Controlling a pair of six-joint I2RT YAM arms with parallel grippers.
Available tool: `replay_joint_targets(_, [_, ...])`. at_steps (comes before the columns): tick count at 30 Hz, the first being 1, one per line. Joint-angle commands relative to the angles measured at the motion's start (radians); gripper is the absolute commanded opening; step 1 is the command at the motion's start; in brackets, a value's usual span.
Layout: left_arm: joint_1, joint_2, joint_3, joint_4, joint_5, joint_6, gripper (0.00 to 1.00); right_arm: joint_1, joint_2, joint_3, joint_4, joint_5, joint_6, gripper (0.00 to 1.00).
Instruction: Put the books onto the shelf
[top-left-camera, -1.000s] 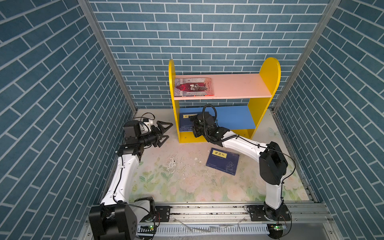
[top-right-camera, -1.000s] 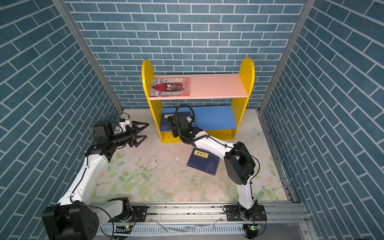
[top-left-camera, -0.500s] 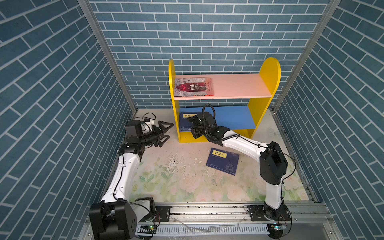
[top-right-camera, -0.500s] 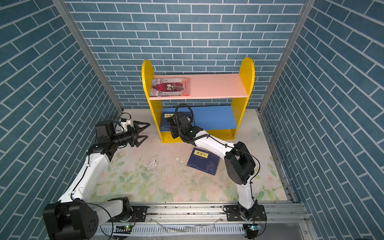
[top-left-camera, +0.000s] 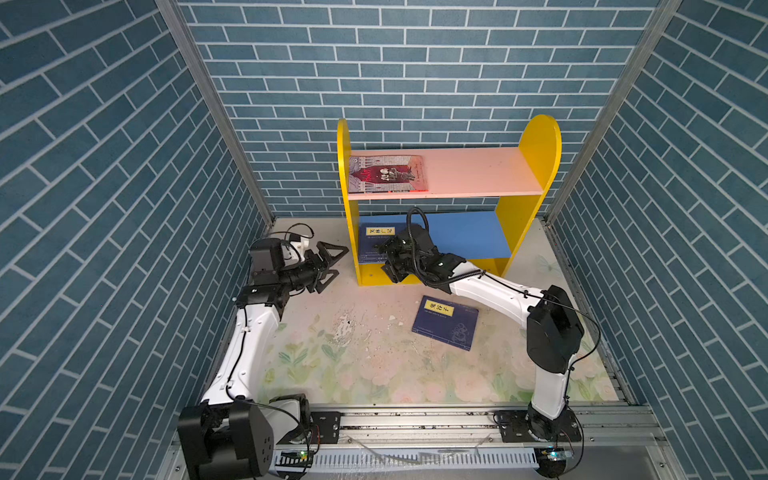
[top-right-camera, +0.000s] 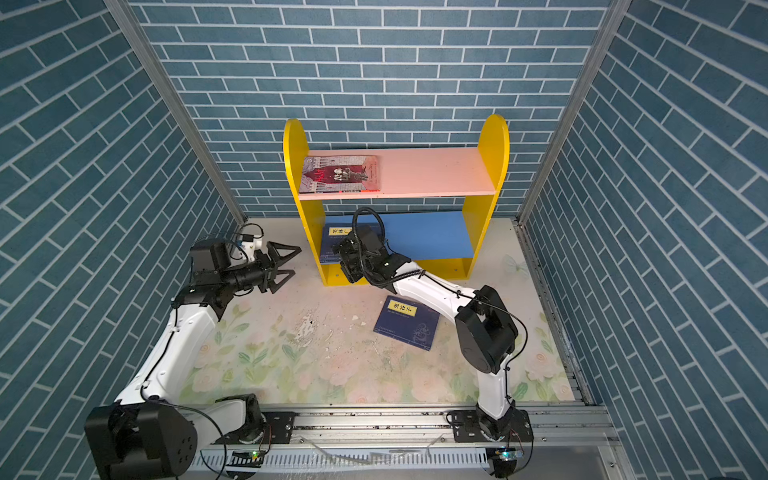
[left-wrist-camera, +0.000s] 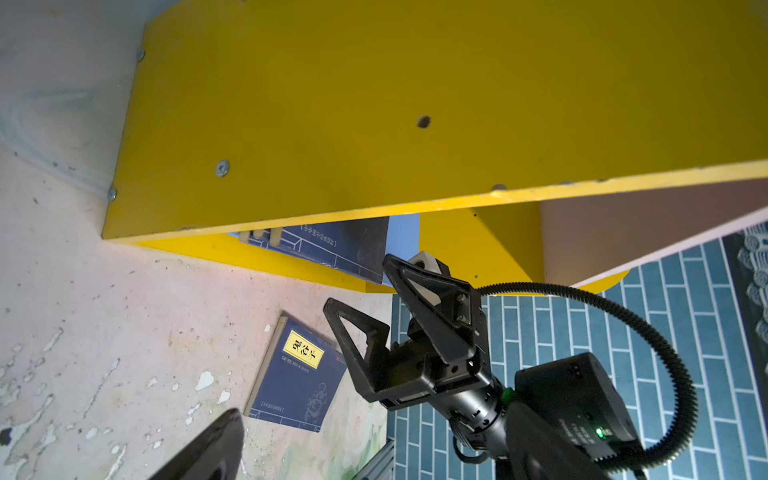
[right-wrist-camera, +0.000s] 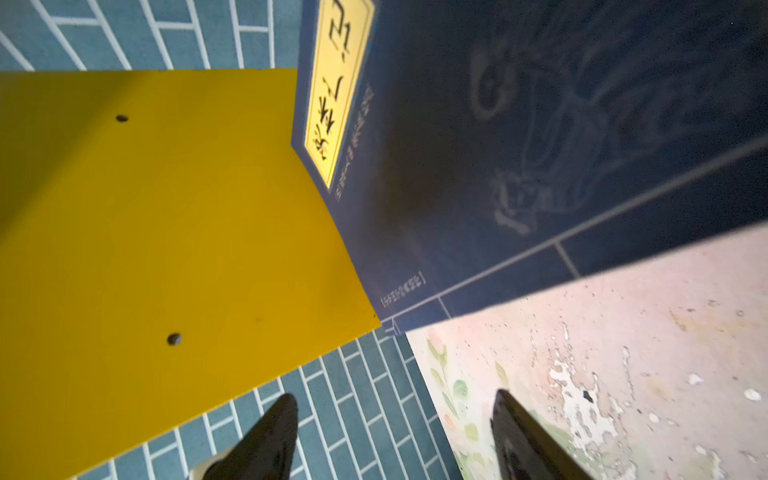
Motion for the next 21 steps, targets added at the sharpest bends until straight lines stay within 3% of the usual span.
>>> replay_joint_targets(1, [0.007,-0.013,0.06,-0.053,0.04,0.142,1.0,-0.016,-0.091,-0.037,-0.153,-0.05,-0.22,0.69])
replay_joint_targets(4, [0.017,-0.017,0.073,-0.054,0.075,0.191,1.0,-0.019,-0.141,-0.038,-0.329,0.023,-0.399,0.65])
replay_joint_targets(10, [0.031,-0.013,0.071,-0.062,0.116,0.227,1.0,-0.024,-0.243,-0.1,-0.421,0.179,-0.604,0.58])
replay_joint_targets(21, [0.031,-0.036,0.07,-0.049,0.12,0.24,1.0,-0.092,-0.337,-0.386,0.017,0.293,-0.701,0.56])
